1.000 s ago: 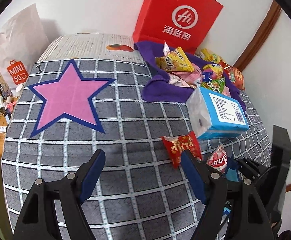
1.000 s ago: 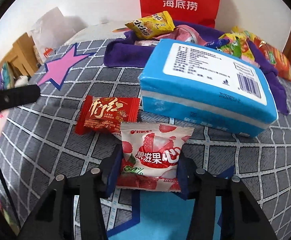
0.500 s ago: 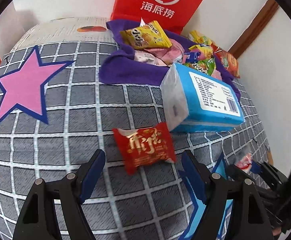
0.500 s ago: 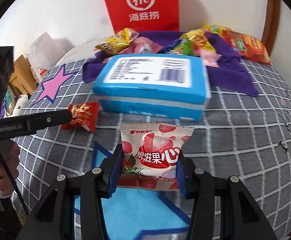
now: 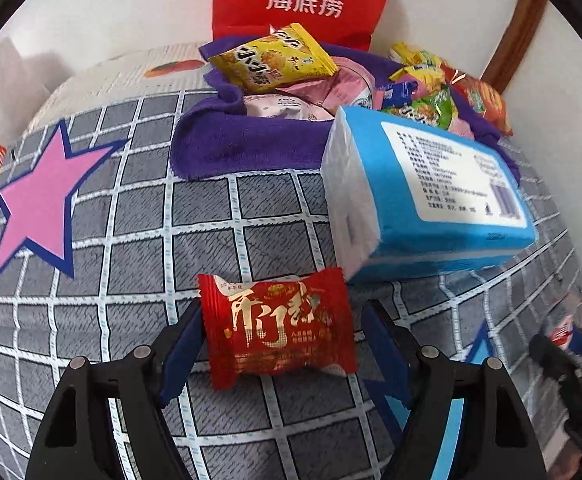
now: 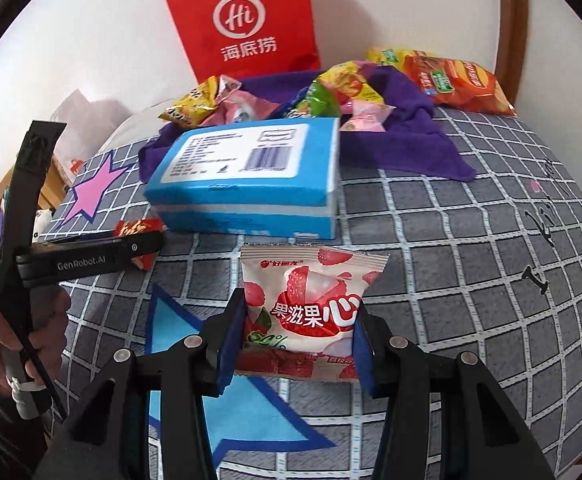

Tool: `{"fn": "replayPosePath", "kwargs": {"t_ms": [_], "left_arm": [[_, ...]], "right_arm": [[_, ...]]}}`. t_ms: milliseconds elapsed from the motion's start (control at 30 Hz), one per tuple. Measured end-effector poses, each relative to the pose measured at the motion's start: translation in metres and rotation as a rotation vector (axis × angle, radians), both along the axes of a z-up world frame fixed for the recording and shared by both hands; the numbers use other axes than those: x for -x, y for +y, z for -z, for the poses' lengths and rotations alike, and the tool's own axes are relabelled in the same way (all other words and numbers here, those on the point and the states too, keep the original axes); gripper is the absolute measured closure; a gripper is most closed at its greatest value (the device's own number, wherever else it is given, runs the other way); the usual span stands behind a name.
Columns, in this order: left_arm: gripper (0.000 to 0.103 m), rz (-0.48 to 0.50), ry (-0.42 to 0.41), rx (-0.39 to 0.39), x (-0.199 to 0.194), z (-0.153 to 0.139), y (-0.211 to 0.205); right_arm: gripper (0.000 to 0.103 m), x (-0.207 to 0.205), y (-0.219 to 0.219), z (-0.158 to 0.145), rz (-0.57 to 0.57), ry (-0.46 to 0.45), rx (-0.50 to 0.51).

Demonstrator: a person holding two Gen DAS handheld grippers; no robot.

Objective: Organize snacks
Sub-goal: 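Grasp the pink fruit-candy packet with the right tool while the left tool grasps the red candy, then carry both held candies up over the purple towel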

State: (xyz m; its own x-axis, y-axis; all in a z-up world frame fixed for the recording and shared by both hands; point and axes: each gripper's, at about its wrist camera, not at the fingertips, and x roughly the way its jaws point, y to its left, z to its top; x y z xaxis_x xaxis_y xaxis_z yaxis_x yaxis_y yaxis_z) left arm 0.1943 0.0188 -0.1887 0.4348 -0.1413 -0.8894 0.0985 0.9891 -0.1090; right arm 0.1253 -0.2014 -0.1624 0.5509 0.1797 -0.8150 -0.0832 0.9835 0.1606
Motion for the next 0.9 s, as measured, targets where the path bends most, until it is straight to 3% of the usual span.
{"fn": "replayPosePath", "kwargs": {"t_ms": [133, 300, 567, 900], "left_arm": [[0.036, 0.019, -0.029, -0.100, 0.000, 0.003, -0.011], [0.058, 0.018, -0.029, -0.079, 0.001, -0.003, -0.005], [0.060, -0.004, -0.012, 0.028, 0.013, -0.014, 0.017], [0.061, -0.007, -0.090, 0.060, 0.031, -0.053, 0.028]], "right_arm": [[0.055, -0.001, -0.006, 0.003, 0.009, 0.006, -0.004], [0.056, 0.000, -0.009, 0.006, 0.018, 0.013, -0.004], [0.056, 0.007, -0.005, -0.010, 0.014, -0.020, 0.009], [0.056, 0.012, 0.005, -0.038, 0.008, -0.072, 0.048]]}}
